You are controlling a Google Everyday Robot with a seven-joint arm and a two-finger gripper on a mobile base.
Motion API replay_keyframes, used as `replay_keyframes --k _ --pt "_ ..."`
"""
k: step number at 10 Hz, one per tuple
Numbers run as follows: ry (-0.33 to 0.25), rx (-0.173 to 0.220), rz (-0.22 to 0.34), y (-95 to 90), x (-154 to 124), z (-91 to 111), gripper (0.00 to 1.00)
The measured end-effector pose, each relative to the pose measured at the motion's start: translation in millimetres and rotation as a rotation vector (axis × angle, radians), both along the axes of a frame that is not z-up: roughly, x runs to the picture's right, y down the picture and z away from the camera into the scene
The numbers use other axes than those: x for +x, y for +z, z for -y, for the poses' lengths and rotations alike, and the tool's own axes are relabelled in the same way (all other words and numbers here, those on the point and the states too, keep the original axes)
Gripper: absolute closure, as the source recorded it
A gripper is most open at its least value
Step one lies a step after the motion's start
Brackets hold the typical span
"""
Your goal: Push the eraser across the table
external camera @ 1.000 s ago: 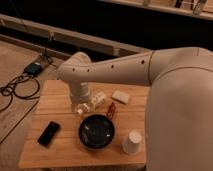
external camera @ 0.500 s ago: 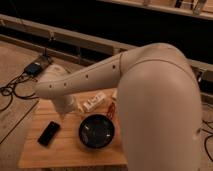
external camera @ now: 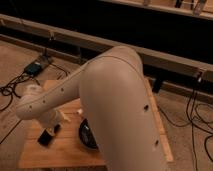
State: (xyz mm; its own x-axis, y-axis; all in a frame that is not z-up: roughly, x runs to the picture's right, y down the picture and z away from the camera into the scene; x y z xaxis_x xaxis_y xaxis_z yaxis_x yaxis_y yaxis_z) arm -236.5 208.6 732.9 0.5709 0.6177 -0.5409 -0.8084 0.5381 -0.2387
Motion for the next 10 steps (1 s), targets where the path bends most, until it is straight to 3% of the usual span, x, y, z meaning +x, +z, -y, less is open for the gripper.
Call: replay_keyframes --k 5,10 --pt "-0.089 -0.001 0.052 9.4 -40.9 -36.7 0.35" --pt "-0.149 0.010 0.069 14.3 -60.8 -51.1 0.35"
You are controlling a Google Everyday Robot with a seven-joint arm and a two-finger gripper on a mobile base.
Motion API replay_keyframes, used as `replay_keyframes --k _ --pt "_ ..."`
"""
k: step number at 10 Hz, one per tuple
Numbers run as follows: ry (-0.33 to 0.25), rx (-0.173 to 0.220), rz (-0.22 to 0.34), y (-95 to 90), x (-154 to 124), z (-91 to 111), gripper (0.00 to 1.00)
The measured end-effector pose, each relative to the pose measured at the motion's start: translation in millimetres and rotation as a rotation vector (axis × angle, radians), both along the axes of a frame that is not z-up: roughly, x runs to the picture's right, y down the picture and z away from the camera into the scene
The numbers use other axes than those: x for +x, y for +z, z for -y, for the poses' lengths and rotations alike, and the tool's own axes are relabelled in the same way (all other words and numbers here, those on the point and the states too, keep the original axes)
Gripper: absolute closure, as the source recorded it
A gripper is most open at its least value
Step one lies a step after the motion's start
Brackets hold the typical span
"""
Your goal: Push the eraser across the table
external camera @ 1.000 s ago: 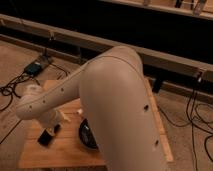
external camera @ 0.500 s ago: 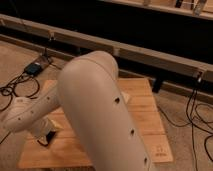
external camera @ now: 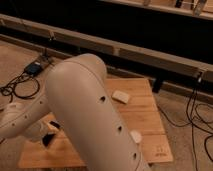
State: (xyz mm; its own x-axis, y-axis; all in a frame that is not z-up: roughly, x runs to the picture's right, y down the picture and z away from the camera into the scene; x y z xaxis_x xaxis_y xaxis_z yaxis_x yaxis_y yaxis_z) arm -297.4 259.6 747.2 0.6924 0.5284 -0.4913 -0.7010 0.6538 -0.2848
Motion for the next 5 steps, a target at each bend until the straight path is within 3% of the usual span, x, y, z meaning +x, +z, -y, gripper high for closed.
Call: replay_keyframes --k 5 --pt "-0.032 0.007 0.008 2.3 -17.4 -11.8 0.35"
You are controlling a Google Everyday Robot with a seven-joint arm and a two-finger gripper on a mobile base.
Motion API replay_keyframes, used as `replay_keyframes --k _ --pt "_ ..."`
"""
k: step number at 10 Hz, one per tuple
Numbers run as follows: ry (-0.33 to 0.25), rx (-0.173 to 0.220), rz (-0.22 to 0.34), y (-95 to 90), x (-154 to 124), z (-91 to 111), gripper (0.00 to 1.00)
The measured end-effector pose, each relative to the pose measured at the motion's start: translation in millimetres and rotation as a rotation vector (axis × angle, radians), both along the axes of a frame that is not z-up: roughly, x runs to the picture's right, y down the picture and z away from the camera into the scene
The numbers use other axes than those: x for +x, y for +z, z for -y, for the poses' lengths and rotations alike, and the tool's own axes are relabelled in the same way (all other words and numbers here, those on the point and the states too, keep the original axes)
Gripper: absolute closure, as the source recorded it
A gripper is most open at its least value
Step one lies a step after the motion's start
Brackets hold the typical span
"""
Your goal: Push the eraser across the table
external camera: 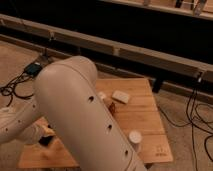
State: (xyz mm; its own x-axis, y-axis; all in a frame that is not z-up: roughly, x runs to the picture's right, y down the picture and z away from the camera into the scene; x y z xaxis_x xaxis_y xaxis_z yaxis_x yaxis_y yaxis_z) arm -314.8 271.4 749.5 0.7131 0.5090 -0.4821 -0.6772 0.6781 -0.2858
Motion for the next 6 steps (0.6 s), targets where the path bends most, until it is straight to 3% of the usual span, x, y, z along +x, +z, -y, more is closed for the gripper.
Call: replay_keyframes --k 6 --pt "-0.013 0.006 -0.035 30.3 8.3 12.9 0.35"
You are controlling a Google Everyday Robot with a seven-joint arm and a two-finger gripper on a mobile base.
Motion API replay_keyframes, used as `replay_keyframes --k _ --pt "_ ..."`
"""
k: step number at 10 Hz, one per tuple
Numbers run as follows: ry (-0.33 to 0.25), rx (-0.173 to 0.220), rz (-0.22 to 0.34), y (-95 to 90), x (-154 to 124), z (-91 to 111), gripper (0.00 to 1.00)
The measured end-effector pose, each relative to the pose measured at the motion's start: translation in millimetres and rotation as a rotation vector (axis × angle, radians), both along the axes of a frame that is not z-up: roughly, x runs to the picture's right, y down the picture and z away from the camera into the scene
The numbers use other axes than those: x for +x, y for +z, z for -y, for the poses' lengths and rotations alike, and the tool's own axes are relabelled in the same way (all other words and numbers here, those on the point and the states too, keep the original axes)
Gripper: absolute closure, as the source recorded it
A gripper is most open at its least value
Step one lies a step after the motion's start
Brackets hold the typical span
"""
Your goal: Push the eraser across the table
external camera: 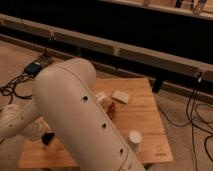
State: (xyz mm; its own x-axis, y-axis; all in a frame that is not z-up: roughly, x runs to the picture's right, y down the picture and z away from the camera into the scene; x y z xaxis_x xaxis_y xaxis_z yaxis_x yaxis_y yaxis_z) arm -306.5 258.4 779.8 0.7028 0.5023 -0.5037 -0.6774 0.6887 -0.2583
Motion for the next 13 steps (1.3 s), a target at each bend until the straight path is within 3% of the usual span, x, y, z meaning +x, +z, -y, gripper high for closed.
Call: replay_keyframes --k 6,13 --pt "-0.017 0.018 -0.044 28.2 14.8 33.0 0.35" --pt "-0.064 0.033 -0.147 65.1 55.6 80.8 0.35"
